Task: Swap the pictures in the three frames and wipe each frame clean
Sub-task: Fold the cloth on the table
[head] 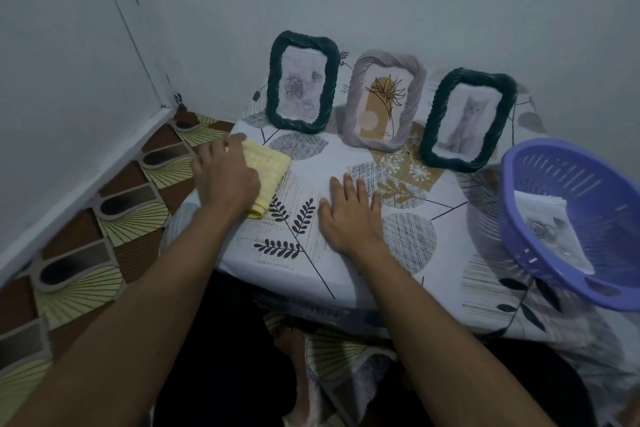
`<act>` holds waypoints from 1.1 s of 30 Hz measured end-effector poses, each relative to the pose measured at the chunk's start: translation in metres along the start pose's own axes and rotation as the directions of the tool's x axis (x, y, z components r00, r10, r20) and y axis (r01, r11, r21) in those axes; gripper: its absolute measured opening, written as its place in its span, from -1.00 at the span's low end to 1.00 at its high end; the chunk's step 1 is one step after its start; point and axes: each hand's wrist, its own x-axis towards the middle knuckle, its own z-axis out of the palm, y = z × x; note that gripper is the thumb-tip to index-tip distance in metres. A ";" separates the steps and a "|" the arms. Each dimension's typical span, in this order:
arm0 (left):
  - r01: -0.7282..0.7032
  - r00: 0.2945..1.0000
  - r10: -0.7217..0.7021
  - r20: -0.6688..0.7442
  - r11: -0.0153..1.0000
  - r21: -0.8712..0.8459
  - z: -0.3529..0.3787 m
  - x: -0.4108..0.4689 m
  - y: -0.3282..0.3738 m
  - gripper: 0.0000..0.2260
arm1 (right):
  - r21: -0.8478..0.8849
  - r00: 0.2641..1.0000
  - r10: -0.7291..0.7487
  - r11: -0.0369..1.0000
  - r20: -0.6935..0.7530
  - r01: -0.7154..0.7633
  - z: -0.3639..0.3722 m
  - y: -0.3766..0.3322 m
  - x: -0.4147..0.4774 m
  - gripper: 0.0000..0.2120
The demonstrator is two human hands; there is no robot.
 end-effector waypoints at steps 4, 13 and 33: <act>-0.253 0.951 0.244 0.191 0.967 0.022 0.014 -0.005 0.005 -0.58 | 0.007 1.000 -0.001 1.000 -0.003 0.001 0.000 -0.001 -0.001 -0.40; -0.170 0.944 0.125 0.305 0.978 0.124 0.036 0.000 0.007 -0.47 | 0.010 1.000 0.000 1.000 0.008 0.000 -0.002 -0.001 -0.002 -0.41; -0.113 0.929 0.083 0.360 0.991 0.066 0.024 0.009 0.017 -0.47 | 0.194 0.998 0.021 0.980 0.054 -0.031 -0.017 -0.004 -0.001 -0.42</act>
